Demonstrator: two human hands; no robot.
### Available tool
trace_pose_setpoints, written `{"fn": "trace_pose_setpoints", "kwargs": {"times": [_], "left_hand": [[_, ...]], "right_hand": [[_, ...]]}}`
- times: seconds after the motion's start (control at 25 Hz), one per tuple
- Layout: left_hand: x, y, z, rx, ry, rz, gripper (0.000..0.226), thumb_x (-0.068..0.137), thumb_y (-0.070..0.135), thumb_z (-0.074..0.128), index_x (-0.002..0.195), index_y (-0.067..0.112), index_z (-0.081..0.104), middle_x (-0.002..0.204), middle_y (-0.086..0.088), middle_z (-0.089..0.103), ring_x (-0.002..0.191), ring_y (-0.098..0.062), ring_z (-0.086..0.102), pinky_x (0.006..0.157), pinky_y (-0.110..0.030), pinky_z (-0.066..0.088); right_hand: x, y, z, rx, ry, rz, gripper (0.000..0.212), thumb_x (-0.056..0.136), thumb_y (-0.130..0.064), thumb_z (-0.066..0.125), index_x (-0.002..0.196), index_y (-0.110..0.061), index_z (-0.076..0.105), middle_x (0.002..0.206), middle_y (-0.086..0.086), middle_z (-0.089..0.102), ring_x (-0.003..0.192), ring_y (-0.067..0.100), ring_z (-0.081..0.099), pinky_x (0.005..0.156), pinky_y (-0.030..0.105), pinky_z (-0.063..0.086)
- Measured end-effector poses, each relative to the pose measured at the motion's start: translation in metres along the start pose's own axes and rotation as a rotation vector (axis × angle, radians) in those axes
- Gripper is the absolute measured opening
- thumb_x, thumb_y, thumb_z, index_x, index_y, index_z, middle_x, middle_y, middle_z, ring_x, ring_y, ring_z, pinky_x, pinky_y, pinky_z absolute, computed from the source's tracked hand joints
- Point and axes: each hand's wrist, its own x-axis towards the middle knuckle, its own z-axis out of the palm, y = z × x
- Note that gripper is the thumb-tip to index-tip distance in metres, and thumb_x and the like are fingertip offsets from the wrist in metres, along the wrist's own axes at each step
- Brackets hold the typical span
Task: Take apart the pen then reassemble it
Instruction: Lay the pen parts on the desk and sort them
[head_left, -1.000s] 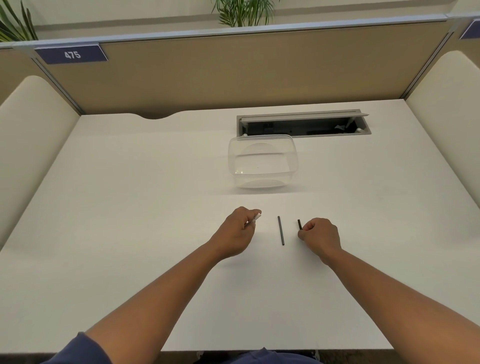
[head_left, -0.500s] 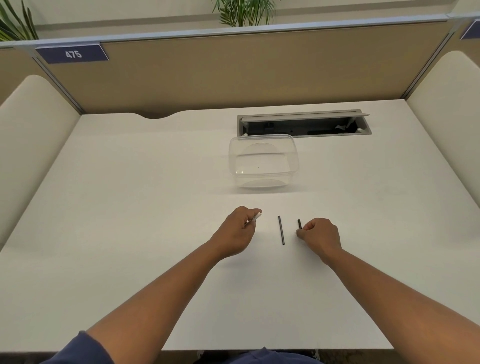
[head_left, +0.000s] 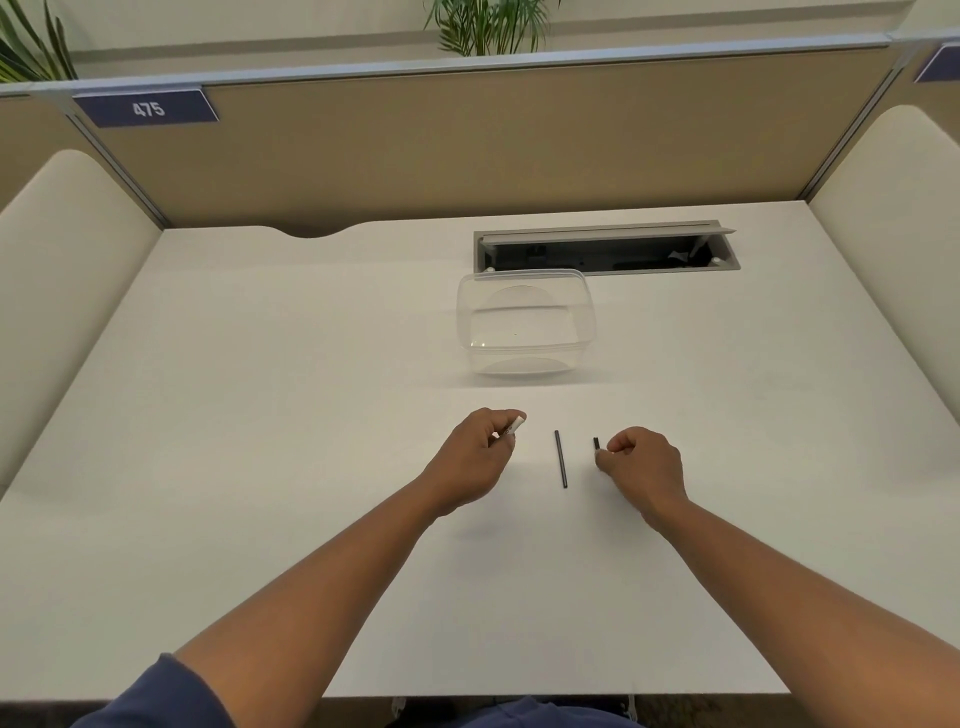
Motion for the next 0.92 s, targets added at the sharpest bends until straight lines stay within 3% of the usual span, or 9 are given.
{"fn": "trace_pose_setpoints", "kwargs": {"times": [0.08,0.2,0.32,0.44,0.56,0.68,0.92], "left_hand": [[0.002,0.0,0.002,-0.089,0.012,-0.007,0.023,0.103,0.018,0.049,0.112,0.031,0.066,0.095,0.002,0.056,0.079,-0.019,0.05,0.075,-0.035,0.048],[0.002,0.009,0.002,-0.241,0.063,-0.051,0.023,0.102,0.01,0.054,0.116,0.02,0.069,0.094,0.002,0.064,0.083,-0.014,0.059,0.08,-0.027,0.051],[0.003,0.014,0.002,-0.411,0.099,-0.096,0.022,0.101,0.007,0.055,0.115,0.016,0.069,0.097,-0.002,0.068,0.086,-0.017,0.063,0.081,-0.027,0.053],[0.004,0.017,-0.001,-0.654,0.124,-0.167,0.02,0.101,0.005,0.056,0.115,0.012,0.068,0.099,-0.006,0.069,0.087,-0.021,0.064,0.082,-0.032,0.056],[0.006,0.018,-0.002,-0.864,0.151,-0.198,0.019,0.099,0.001,0.058,0.115,0.007,0.065,0.097,-0.009,0.069,0.084,-0.023,0.068,0.081,-0.035,0.059],[0.005,0.017,0.001,-0.965,0.173,-0.23,0.015,0.097,-0.002,0.059,0.11,0.005,0.064,0.092,-0.01,0.07,0.081,-0.024,0.07,0.075,-0.033,0.061],[0.002,0.012,0.003,-1.053,0.183,-0.26,0.007,0.097,-0.001,0.061,0.094,0.005,0.063,0.084,-0.009,0.067,0.079,-0.021,0.071,0.071,-0.029,0.061]], "right_hand": [[-0.007,-0.005,0.0,0.11,0.018,-0.069,0.005,0.078,-0.019,0.071,0.081,-0.02,0.067,0.077,0.0,0.071,0.075,0.021,0.067,0.062,0.03,0.051],[-0.019,-0.014,0.002,0.216,-0.032,-0.151,0.007,0.081,-0.018,0.073,0.086,-0.021,0.07,0.078,-0.002,0.07,0.069,0.013,0.062,0.062,0.022,0.048],[-0.028,-0.02,0.007,0.255,-0.217,-0.224,0.015,0.082,-0.011,0.074,0.091,-0.022,0.072,0.08,-0.005,0.069,0.065,0.006,0.06,0.068,0.022,0.051],[-0.036,-0.022,0.009,0.288,-0.456,-0.229,0.026,0.082,-0.003,0.076,0.101,-0.019,0.071,0.09,0.001,0.072,0.076,0.01,0.066,0.078,0.025,0.055],[-0.043,-0.026,0.011,0.387,-0.587,-0.18,0.035,0.082,0.006,0.073,0.111,-0.013,0.068,0.091,0.006,0.073,0.082,0.017,0.07,0.076,0.027,0.055],[-0.047,-0.028,0.014,0.532,-0.544,-0.19,0.035,0.085,0.014,0.065,0.113,-0.007,0.066,0.089,0.013,0.072,0.083,0.025,0.075,0.075,0.03,0.057],[-0.05,-0.033,0.013,0.739,-0.502,-0.133,0.03,0.088,0.011,0.064,0.111,-0.008,0.07,0.086,0.007,0.073,0.077,0.018,0.071,0.065,0.021,0.05]]}}
